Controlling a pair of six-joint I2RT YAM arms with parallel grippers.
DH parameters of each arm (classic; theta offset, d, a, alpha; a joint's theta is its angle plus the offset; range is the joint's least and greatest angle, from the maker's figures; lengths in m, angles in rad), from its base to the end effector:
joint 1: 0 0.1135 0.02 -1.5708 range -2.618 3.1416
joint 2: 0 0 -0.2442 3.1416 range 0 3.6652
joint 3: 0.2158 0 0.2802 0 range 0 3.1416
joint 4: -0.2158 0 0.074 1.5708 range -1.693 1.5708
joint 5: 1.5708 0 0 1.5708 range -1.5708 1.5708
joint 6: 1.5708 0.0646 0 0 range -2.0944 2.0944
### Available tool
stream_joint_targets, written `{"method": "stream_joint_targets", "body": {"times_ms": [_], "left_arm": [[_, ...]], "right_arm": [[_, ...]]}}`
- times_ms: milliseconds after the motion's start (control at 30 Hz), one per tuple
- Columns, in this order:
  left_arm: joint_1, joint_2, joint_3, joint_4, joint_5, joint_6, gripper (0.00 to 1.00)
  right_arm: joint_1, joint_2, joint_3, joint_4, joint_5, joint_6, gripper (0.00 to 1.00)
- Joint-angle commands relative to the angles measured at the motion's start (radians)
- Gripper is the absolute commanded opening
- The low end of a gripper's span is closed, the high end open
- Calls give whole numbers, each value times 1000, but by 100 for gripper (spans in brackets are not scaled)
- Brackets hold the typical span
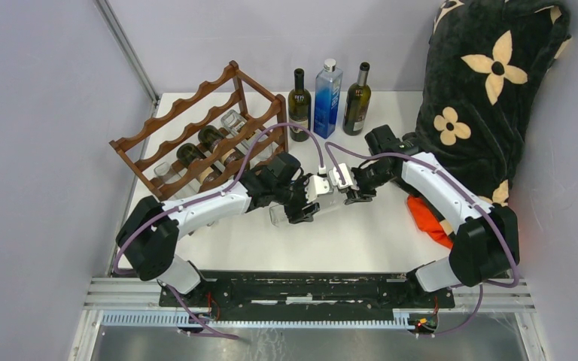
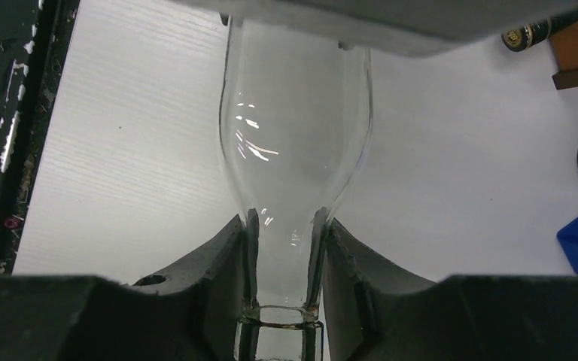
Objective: Put the wine bottle on the wine rack
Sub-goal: Pick up the wine bottle from the center of the board.
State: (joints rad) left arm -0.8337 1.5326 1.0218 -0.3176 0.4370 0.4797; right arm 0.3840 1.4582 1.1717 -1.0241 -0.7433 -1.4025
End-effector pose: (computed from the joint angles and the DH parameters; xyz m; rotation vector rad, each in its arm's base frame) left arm 0.2273 -0.2911 0.1784 1.6291 1.7737 -0.6889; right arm 0.2649 0.1542 0.2189 -2.0080 1.4536 0.6846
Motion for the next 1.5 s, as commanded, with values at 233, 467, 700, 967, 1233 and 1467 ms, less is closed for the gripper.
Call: {"method": "stream_joint_targets", "body": {"times_ms": [233,467,700,967,1233,1467], "left_arm": [[-15,-37,15,106,-1,11,39],[-15,-57,-4,154,-33,-25,80],[-15,-70,-17,171,-44,-40,99],[-12,-130,7,157,-47,-56,100],[-10,-214,74,94,-80,-44,100],[41,-226,281,46,-260,-302,100]], "right_arm": [[-45,-84,-105,132,-299,265,0],[-81,-108,-179,214,-360,352,0],[-100,-130,-227,256,-376,385,0],[-171,-123,-262,261,-425,405,0],[-209,-187,-337,423,-471,571,0],[-219,-326,-508,937,-447,1019,0]]}}
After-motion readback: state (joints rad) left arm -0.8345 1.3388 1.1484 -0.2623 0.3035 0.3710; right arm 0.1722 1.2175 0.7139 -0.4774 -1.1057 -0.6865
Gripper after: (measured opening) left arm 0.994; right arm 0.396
